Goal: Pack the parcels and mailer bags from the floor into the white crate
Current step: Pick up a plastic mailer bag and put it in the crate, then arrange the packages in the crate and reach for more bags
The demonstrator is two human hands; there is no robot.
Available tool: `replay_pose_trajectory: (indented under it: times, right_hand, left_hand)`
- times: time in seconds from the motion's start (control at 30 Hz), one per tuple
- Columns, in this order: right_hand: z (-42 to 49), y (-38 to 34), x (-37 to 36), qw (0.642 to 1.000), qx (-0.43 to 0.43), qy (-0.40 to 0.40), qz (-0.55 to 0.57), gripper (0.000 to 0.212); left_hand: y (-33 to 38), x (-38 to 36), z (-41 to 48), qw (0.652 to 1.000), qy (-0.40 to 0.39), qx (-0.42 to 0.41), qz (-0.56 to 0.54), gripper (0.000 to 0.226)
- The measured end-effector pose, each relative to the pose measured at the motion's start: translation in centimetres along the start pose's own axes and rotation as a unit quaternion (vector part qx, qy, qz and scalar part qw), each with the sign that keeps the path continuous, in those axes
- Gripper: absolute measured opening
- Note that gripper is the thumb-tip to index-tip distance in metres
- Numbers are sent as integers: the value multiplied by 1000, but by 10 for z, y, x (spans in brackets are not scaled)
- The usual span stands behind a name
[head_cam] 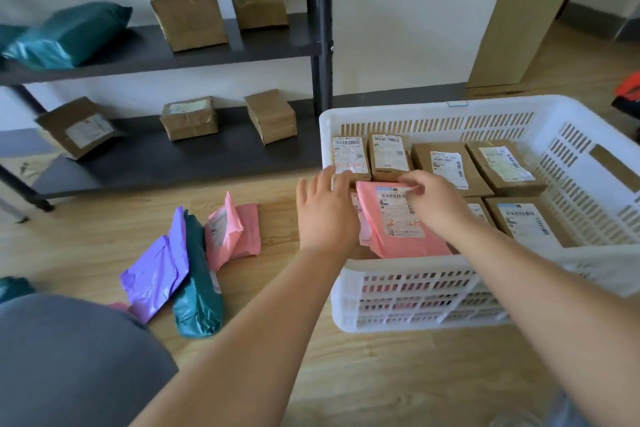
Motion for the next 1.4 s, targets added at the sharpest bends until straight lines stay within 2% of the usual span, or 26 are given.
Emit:
replay_pose_trajectory:
  times: [0.17, 0.27, 0.33, 0.57, 0.7, 0.9, 1.0, 1.23, 1.4]
  right_hand:
    - [-13, -72, -11, 991, 88, 86, 49, 29]
    - [-24, -104, -35, 988, 113, 71, 78, 24]
    - [-27, -119, -62, 985, 128, 52, 100, 26]
    - [-24, -156, -155, 984, 153, 9, 95, 31]
    - [-14, -160, -213, 987, 108, -70, 91, 31]
    - [-18, -128, -301, 977, -4, -200, 70, 29]
    - [-24, -115, -318, 970, -28, -235, 51, 32]
    - [-17, -98, -325, 968, -36, -249, 13, 30]
    - [-8, -92, -327, 966, -32, -256, 10, 29]
  left_hand:
    - [-103, 39, 5, 988, 66, 140, 17, 50]
    - [-166, 42, 1, 960, 51, 277, -7, 50]
    - [-197, 41, -5, 941, 36, 335, -18, 52]
    - [-281, 35, -21, 922, -3, 385, 37, 40]
    - [-331, 25, -37, 904, -25, 423, 50, 43]
    - [-375, -10, -51, 869, -61, 491, -4, 40]
    - [-380, -28, -53, 865, -83, 495, -11, 38]
    - [-385, -60, -29, 852, -93, 514, -45, 33]
    - [-390, -76, -17, 830, -104, 543, -70, 32]
Point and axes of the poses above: each hand's wrist, its own z-axis towards the middle knuckle, its own x-axis out of the back of the hand, y = z × x, the point moved 6 cm from there along z, towards the middle knuckle, and after that the axes turned 15 degrees about x, right-handed, at the moved point
